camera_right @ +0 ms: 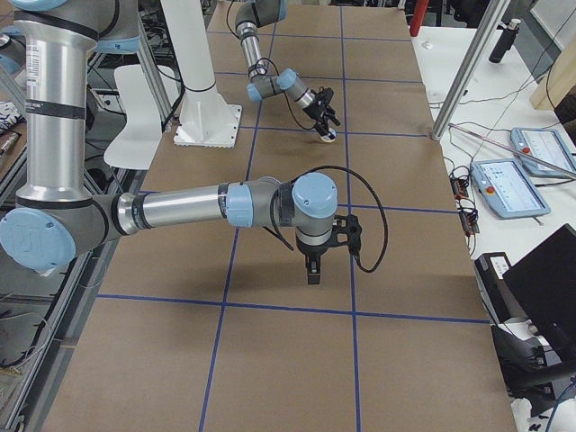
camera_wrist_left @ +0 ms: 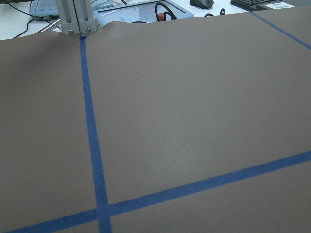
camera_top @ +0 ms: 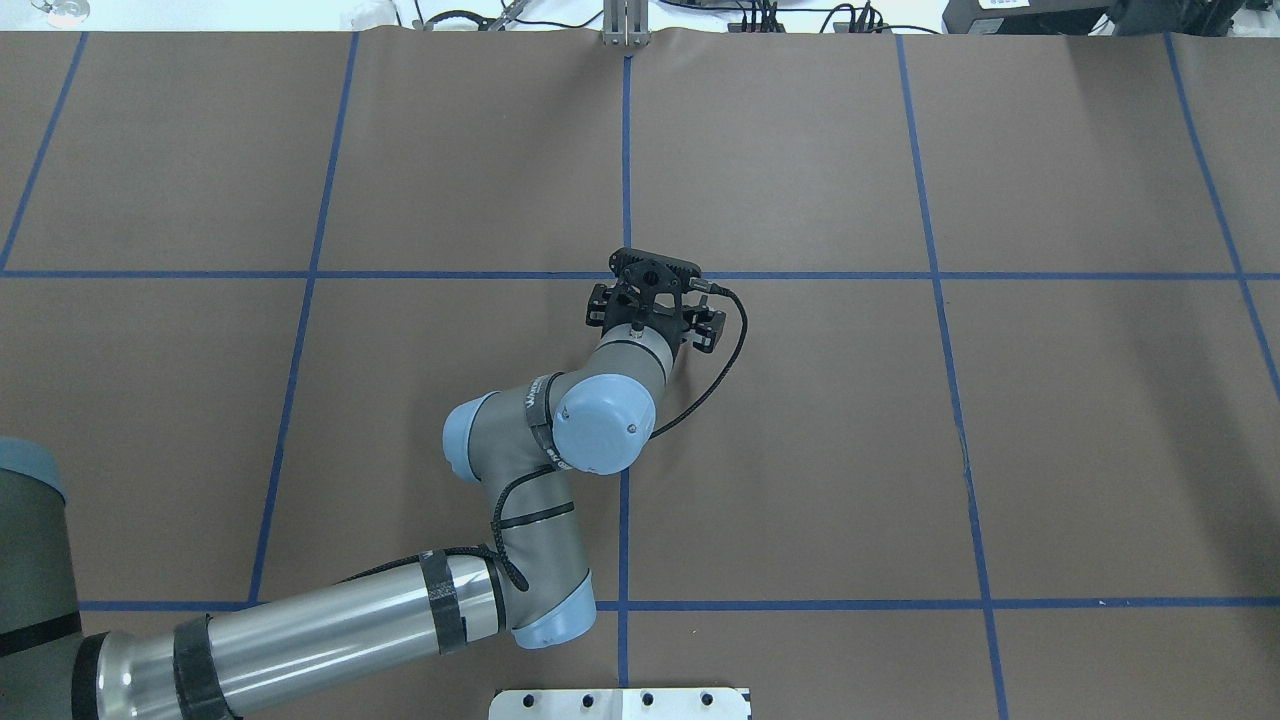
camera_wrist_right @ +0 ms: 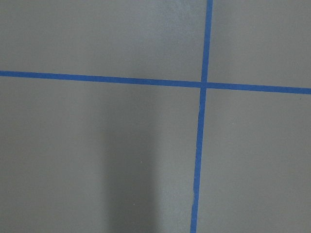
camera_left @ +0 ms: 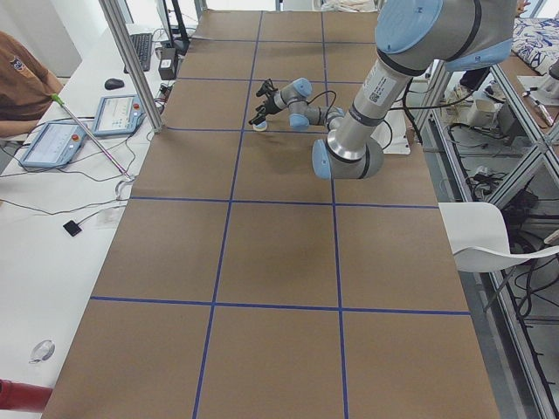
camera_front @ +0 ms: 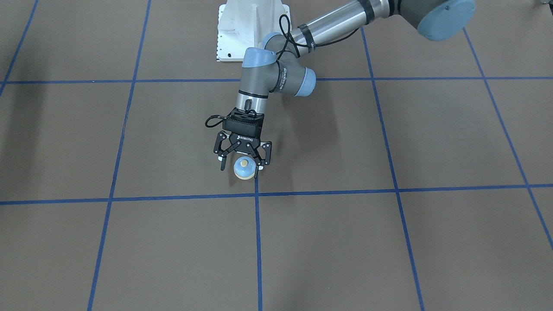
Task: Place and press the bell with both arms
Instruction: 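Lower the bell onto the table centre and open the left gripper, then withdraw the left arm from the bell while the right arm reaches in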
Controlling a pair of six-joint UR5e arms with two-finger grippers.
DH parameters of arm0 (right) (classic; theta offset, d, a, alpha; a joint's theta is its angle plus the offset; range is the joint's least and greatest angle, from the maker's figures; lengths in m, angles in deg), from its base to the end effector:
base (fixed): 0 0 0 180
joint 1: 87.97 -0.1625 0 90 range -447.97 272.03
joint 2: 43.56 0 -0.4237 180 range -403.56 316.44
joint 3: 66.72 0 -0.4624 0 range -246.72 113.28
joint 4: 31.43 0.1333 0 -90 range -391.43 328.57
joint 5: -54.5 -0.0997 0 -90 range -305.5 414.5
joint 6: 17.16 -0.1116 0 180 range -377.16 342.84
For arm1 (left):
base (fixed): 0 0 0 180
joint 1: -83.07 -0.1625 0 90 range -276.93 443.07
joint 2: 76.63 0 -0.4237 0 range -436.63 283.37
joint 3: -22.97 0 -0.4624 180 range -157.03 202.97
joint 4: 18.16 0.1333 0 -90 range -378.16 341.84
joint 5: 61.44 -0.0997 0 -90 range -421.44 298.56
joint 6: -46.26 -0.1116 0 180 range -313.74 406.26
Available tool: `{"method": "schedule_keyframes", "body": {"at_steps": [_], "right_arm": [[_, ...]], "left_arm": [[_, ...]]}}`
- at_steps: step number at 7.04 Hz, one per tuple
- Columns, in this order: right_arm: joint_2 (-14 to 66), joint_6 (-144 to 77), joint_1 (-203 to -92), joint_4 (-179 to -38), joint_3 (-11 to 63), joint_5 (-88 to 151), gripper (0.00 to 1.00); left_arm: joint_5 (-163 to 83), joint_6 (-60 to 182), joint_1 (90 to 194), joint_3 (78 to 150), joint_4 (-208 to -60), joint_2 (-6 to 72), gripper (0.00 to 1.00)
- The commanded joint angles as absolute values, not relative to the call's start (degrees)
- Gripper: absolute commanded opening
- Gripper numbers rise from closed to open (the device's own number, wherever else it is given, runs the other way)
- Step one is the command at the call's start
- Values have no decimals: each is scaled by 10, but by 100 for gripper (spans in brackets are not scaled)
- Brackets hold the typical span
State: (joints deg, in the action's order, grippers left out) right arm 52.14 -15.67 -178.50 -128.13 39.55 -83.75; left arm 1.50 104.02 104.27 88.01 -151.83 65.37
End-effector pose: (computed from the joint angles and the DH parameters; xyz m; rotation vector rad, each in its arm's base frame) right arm 0.0548 -0.5165 0.5667 0.0783 -0.8406 -0.0442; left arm 0.7469 -0.4871 0.1519 0.9074 0.8931 -0.1253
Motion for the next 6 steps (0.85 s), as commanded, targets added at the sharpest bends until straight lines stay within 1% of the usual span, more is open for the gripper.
{"method": "schedule_keyframes", "body": {"at_steps": [1, 3, 5, 6], "right_arm": [[506, -158, -1784, -1282, 392, -837, 100], [458, -248, -1755, -1291, 393, -838, 100], [373, -381, -1660, -1290, 388, -836, 100], [322, -465, -1618, -1290, 388, -834, 97]], "left_arm": [[101, 1055, 1098, 898, -1498, 657, 100], [196, 1034, 1171, 914, -1396, 655, 100], [342, 953, 1264, 928, -1316, 652, 100], [386, 888, 1303, 930, -1275, 650, 100]]}}
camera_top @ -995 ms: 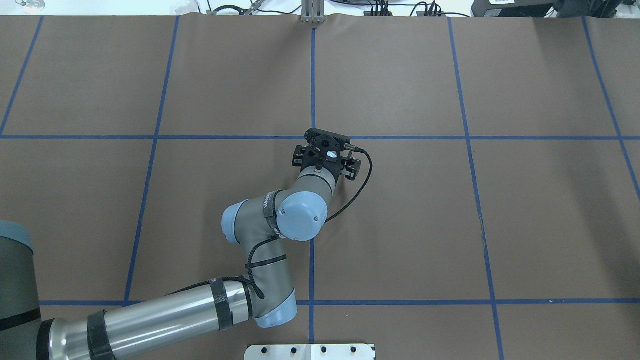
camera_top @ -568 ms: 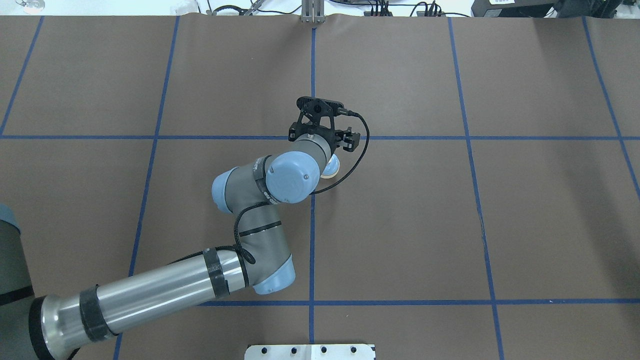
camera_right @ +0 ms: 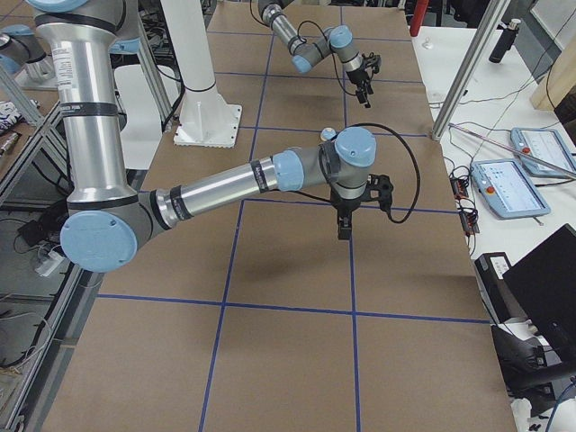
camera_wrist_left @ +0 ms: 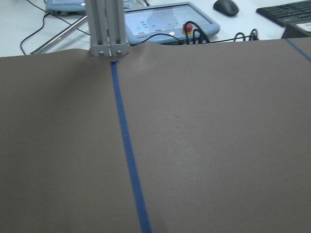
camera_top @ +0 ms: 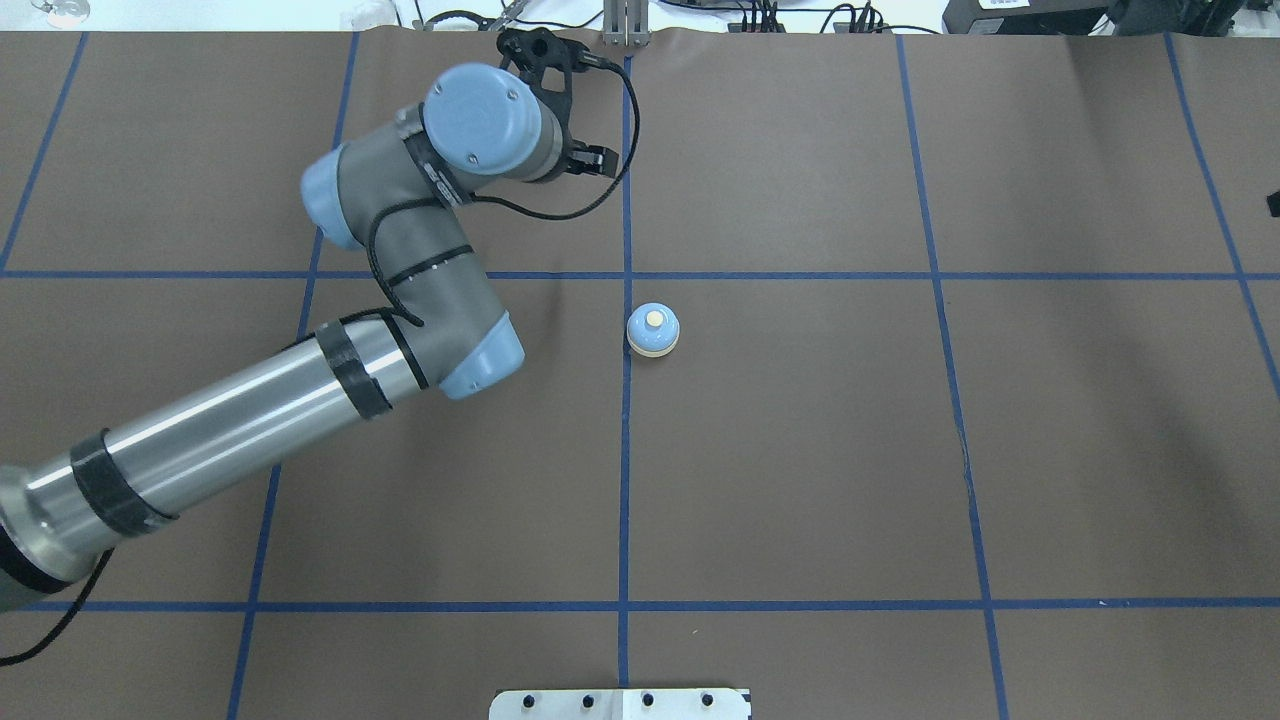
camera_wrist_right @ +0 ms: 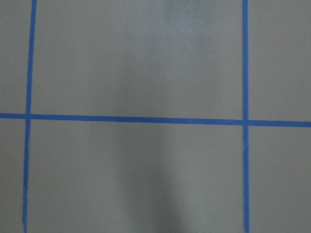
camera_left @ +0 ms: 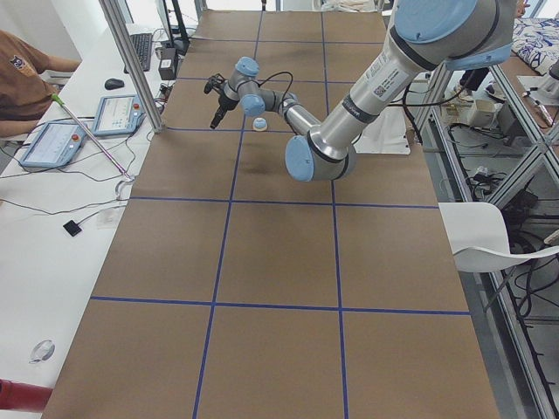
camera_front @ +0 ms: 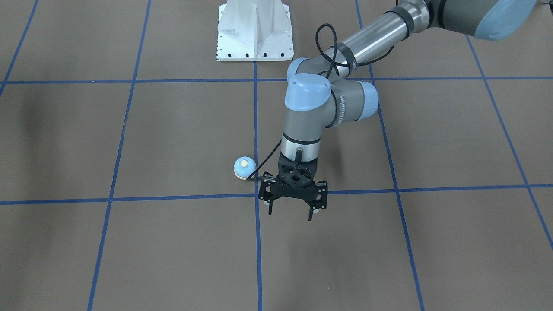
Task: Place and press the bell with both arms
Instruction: 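Withdraw the left arm from the bell while the right arm reaches in, then move the right gripper above the bell's cream button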
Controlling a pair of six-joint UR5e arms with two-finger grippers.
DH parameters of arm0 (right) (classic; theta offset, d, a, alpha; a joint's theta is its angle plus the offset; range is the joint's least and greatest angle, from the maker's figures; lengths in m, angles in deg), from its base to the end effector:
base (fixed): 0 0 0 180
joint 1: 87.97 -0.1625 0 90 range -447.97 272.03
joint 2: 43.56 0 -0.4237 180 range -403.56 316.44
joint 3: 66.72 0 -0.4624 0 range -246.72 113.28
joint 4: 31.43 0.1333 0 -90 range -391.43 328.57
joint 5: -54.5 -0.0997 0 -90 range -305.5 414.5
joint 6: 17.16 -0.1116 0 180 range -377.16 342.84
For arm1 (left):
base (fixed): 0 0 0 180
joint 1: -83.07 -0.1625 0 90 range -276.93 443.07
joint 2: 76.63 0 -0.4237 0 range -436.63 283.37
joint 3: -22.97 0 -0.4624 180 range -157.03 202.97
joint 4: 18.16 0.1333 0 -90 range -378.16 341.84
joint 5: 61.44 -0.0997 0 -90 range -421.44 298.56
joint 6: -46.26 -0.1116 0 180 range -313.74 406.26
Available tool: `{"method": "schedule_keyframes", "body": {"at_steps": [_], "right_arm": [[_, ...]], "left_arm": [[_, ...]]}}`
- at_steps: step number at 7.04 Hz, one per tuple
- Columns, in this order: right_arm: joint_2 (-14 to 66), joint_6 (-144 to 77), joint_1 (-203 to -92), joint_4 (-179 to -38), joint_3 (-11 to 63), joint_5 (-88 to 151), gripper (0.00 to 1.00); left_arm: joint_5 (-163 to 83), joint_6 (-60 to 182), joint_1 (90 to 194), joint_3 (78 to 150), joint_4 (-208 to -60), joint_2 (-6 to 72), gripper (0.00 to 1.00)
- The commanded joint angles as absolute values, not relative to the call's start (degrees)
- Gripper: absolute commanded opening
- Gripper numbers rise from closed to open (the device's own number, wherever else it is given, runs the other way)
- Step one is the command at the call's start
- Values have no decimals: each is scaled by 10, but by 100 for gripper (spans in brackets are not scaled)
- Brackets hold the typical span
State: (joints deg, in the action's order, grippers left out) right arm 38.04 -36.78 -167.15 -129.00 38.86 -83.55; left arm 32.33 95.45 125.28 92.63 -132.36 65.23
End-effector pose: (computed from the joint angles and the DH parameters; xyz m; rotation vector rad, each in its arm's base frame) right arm -0.0634 -0.5999 0.4371 0.0413 -0.8737 0.0236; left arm 0.5639 -0.6816 0.1628 0.5989 0.7681 0.0095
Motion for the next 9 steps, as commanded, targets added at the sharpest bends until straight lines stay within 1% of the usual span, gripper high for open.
{"method": "schedule_keyframes", "body": {"at_steps": [1, 2, 4, 5, 6, 7, 9], "right_arm": [[284, -559, -1592, -1286, 392, -834, 41], [254, -624, -1550, -1287, 394, -824, 0], [191, -698, -1463, -1289, 388, -759, 0], [158, -745, -1412, -1289, 381, -718, 0], [105, -783, -1371, -1288, 340, -686, 0], [68, -787, -1354, -1286, 299, -681, 0], [14, -790, -1308, -1285, 248, -662, 0]], "left_arm": [[406, 857, 1326, 934, -1267, 626, 100], [437, 827, 1353, 942, -1268, 605, 100], [476, 716, 1413, 971, -1271, 527, 100], [486, 677, 1437, 979, -1270, 503, 100], [516, 647, 1460, 981, -1269, 490, 100], [530, 618, 1484, 985, -1267, 469, 100], [530, 563, 1505, 1002, -1270, 425, 100]]}}
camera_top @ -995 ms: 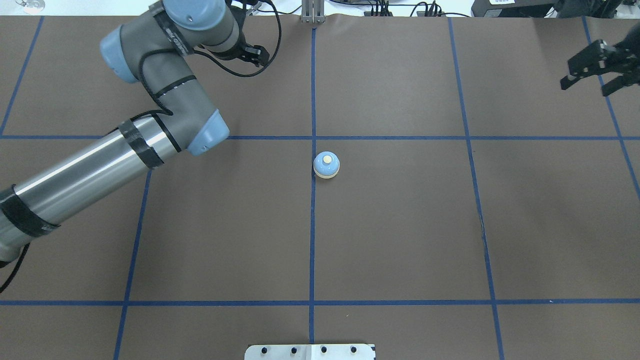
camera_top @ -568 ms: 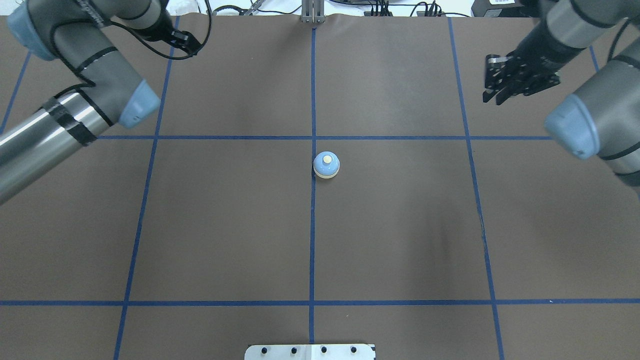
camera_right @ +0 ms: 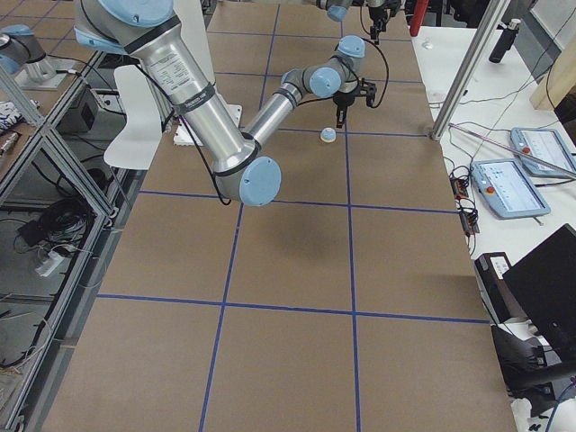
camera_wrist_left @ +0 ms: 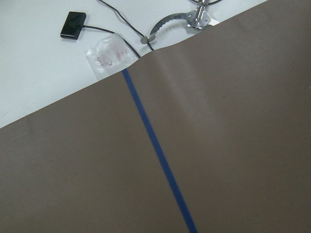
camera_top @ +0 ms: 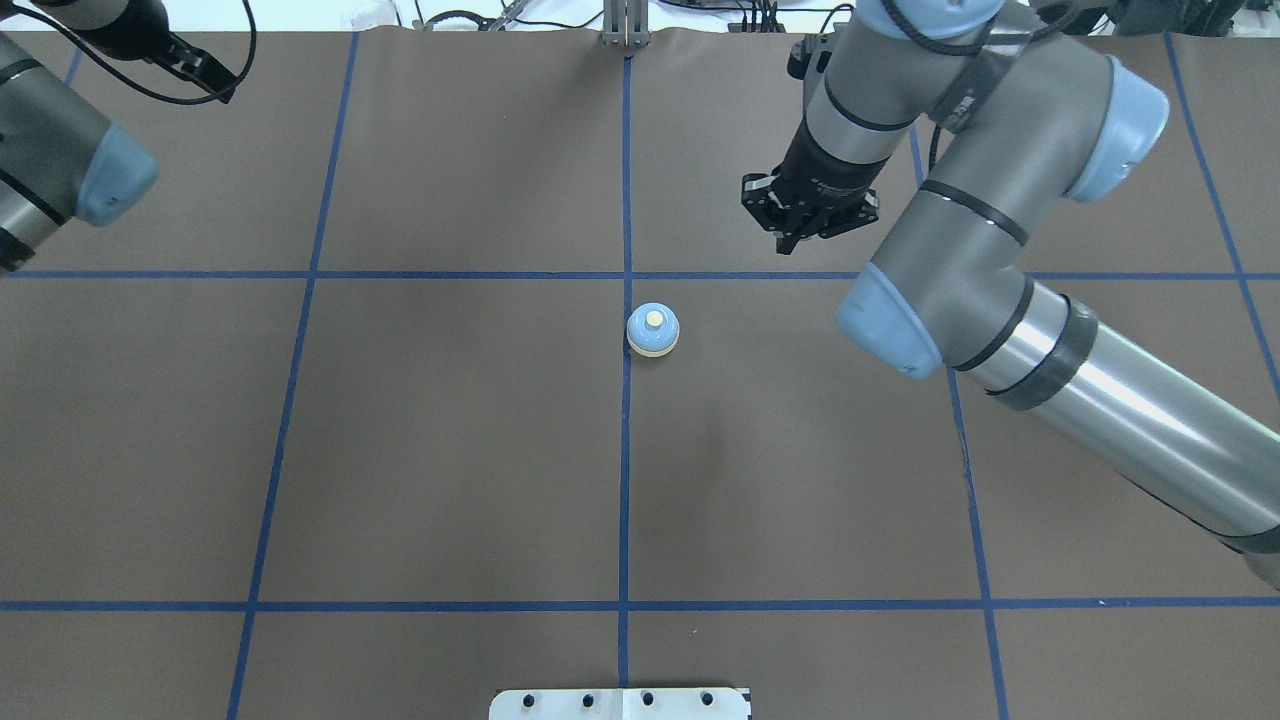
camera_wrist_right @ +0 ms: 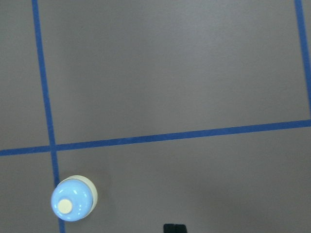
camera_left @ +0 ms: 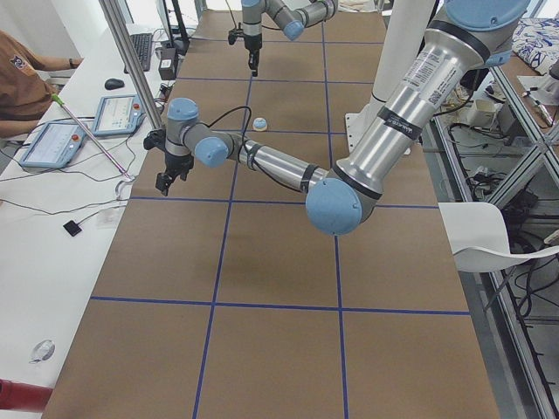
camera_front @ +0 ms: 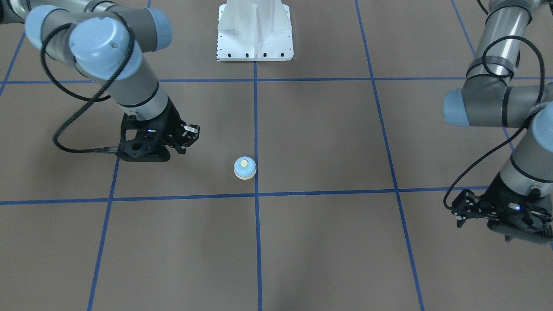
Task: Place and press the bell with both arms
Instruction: 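Move the right gripper above the bell's cream button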
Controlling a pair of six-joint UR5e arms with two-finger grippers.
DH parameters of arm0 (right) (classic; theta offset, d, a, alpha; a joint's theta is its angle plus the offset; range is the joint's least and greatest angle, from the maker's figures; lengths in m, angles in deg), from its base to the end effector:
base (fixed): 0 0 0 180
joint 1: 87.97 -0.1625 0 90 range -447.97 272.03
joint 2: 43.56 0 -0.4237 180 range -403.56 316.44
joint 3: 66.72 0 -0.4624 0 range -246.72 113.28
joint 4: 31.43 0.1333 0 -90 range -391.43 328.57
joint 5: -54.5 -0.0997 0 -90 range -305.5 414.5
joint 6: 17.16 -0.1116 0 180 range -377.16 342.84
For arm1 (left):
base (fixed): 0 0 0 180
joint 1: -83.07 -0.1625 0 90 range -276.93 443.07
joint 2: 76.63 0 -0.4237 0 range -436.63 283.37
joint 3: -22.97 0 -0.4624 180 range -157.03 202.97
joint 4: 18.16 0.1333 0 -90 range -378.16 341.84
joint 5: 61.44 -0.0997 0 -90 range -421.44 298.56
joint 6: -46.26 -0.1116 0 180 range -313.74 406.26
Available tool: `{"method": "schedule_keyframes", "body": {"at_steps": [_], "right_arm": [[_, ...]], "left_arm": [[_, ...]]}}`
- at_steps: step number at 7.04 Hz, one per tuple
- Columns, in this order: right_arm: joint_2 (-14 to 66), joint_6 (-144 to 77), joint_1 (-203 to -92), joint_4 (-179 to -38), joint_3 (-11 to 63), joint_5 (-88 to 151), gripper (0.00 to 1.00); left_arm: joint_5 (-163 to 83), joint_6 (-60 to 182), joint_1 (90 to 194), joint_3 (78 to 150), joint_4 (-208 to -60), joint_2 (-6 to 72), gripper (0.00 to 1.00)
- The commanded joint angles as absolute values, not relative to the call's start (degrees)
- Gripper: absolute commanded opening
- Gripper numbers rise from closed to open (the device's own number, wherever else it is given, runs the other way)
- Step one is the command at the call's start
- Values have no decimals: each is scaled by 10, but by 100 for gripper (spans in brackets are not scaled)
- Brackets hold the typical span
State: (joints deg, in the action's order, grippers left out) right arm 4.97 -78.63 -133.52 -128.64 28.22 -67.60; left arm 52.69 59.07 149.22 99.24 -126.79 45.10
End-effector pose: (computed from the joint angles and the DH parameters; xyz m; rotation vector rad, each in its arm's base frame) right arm -0.4629 -0.5775 0.1553 -0.0283 -0.8545 0.0872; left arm 0.2447 -0.7702 0.4022 0.4716 0.5862 0.3181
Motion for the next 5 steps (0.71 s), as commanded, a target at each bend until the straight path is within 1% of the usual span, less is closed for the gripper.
{"method": "schedule_keyframes", "body": {"at_steps": [1, 3, 5], "right_arm": [[-13, -788, -1288, -1285, 222, -637, 0], [-52, -788, -1267, -1272, 164, -619, 0], [-55, -824, -1245, -1189, 101, -603, 0]], "left_arm": [[531, 563, 1509, 1007, -1270, 420, 100], [531, 562, 1514, 1011, -1272, 409, 100], [531, 563, 1515, 1031, -1271, 394, 100]]}}
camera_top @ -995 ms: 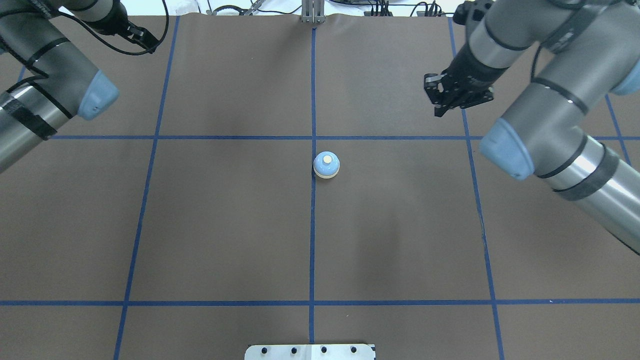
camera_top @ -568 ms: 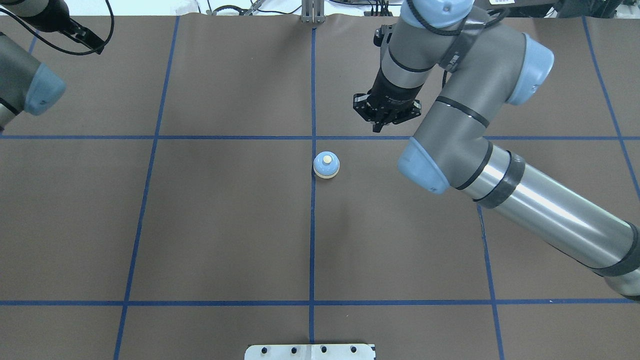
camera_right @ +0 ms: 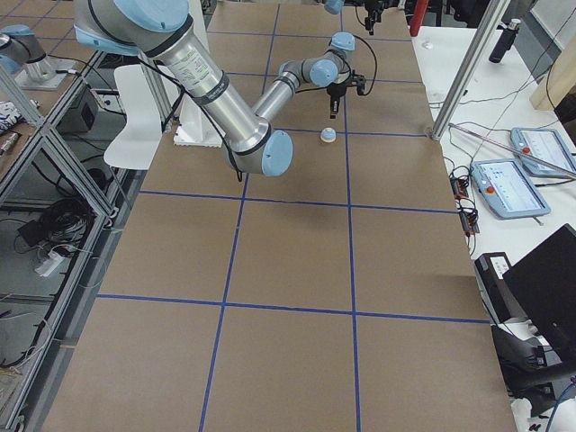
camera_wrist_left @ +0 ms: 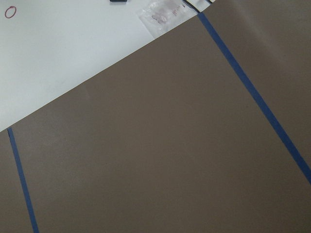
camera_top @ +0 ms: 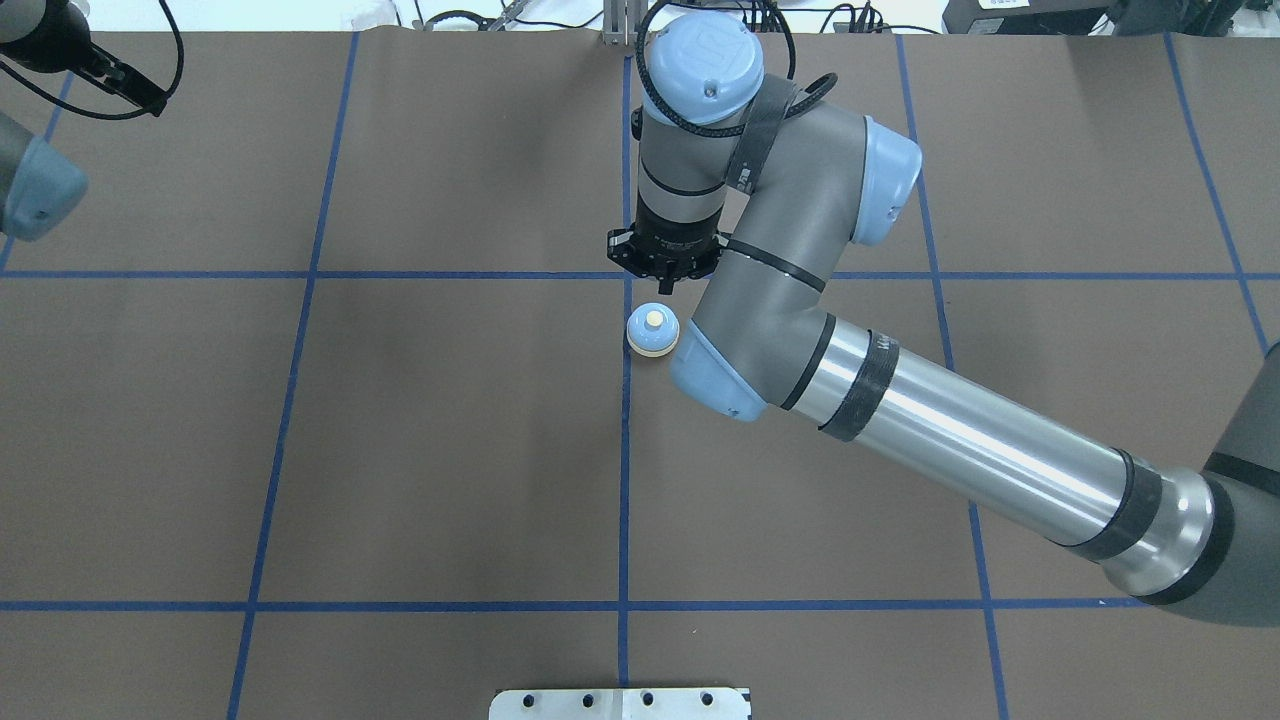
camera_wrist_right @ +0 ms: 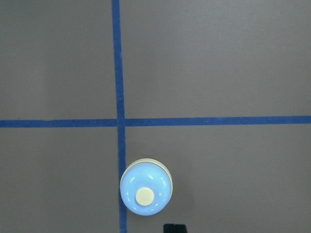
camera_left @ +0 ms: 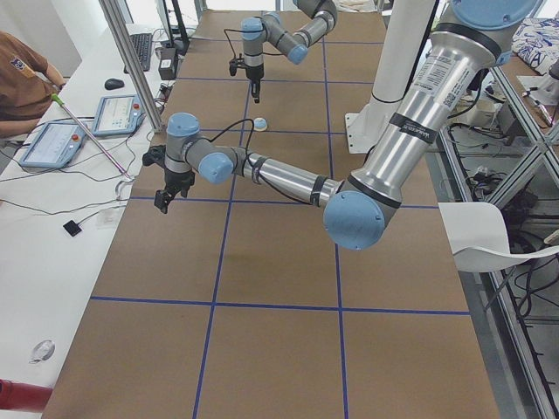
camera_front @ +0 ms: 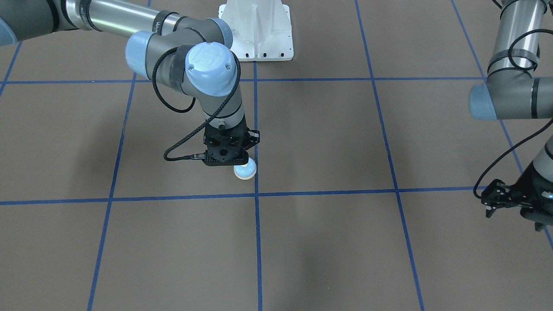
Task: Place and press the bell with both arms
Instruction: 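Press down on the bell button with the right gripper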
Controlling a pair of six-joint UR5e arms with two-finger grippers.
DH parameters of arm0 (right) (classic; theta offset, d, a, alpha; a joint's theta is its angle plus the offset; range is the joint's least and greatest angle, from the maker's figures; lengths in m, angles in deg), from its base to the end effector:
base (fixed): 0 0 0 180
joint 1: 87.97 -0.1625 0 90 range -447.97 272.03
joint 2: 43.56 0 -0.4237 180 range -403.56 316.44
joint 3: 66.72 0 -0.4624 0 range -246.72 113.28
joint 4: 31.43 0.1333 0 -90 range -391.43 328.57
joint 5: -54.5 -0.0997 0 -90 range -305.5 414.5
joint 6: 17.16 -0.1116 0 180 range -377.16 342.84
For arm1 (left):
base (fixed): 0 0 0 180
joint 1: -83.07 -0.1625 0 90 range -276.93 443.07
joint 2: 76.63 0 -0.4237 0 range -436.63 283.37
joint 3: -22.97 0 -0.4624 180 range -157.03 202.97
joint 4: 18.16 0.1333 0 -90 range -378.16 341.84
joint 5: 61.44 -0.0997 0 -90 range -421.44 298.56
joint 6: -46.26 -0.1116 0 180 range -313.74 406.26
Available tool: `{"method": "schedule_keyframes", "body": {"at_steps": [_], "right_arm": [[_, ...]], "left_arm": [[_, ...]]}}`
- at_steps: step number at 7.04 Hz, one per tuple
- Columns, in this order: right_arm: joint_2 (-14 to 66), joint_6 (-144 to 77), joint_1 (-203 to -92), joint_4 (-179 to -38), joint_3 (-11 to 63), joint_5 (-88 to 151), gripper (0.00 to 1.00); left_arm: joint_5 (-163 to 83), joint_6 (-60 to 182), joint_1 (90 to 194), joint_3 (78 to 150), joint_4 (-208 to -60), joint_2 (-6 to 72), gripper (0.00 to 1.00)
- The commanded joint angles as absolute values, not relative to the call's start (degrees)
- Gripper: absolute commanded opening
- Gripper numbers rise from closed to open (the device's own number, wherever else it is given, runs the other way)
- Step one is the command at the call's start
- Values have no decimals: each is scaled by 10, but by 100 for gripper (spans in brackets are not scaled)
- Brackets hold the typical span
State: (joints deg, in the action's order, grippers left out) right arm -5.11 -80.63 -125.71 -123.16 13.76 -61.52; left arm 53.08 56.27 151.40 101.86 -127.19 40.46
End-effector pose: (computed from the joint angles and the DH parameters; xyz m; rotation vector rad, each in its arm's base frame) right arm -0.5938 -0.5663 0.1284 -0.0009 -0.8157 0.0250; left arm 0.2062 -0.7546 0.4384 0.4674 0.5651 0.3251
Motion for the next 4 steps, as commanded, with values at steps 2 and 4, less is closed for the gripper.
{"method": "schedule_keyframes", "body": {"at_steps": [2, 4], "right_arm": [[-55, -825, -1243, -1189, 84, -600, 0], [-54, -825, -1238, -1188, 76, -600, 0]], "left_arm": [[531, 563, 1515, 1036, -1271, 391, 100], [531, 563, 1515, 1037, -1271, 391, 100]]}}
